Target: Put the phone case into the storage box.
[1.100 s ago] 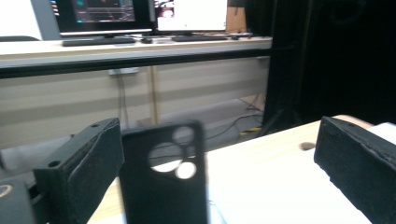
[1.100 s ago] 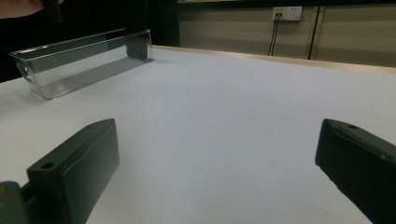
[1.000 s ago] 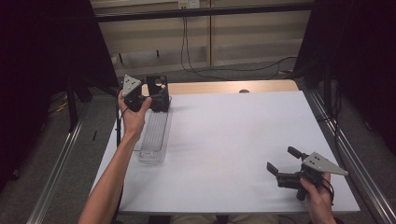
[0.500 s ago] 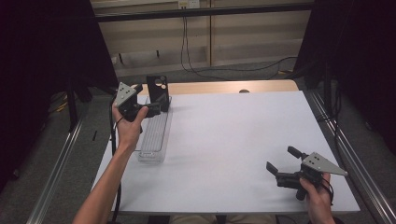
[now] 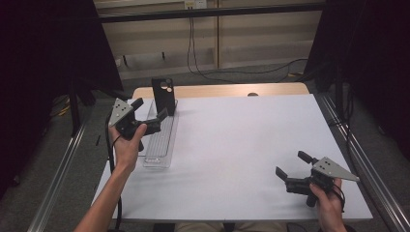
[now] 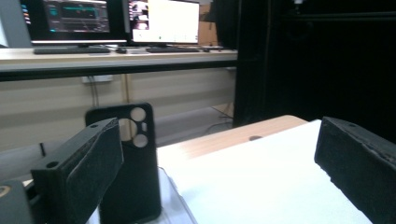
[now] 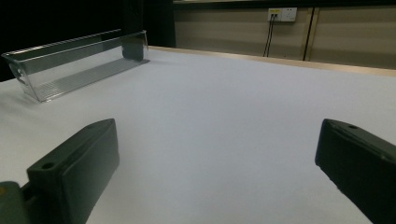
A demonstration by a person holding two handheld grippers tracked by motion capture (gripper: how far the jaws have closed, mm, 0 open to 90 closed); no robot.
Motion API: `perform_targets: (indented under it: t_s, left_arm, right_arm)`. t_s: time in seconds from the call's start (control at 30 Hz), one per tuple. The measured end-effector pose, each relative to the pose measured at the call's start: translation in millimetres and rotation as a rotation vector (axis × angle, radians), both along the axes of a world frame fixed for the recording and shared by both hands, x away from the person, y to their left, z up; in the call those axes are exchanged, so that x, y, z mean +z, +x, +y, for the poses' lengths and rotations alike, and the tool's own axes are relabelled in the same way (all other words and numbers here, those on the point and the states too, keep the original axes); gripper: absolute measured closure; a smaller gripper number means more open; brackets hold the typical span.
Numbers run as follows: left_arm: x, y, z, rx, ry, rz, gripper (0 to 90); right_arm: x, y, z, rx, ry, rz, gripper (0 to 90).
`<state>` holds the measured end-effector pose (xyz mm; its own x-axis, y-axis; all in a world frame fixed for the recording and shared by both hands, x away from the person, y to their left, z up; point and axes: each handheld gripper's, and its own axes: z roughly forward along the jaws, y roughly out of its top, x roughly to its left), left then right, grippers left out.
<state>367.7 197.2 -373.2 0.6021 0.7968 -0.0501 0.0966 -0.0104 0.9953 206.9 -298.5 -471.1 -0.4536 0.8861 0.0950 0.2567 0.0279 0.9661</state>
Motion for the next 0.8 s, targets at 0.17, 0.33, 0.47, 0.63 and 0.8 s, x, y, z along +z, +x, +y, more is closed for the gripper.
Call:
perform_targets:
  t_s: [0.17,0.33,0.47,0.63,0.8]
  left_arm:
    - [-10.2,-13.1,9.1,-0.007,0.01,0.003,1.3]
    - [-17.3,-23.2,15.6,-0.009,0.023,0.012,1.3]
    - [-21.0,-32.2,20.6,0.003,0.033,0.004,1.3]
    - [-27.4,-45.6,24.1,0.008,0.029,0.002,1.3]
    - [-35.0,-56.3,32.3,0.013,0.011,0.004,1.4]
  right_arm:
    - [0.3,0.5,0.5,0.003,0.002,-0.001,0.0]
    - [0.0,1.9,1.9,0.007,0.004,0.0,0.0]
    - [0.0,1.7,2.6,0.011,0.001,-0.002,0.0]
    - [0.0,1.3,1.1,0.006,0.001,0.001,0.0]
    - [0.2,0.0,1.5,0.002,0.0,-0.001,0.0]
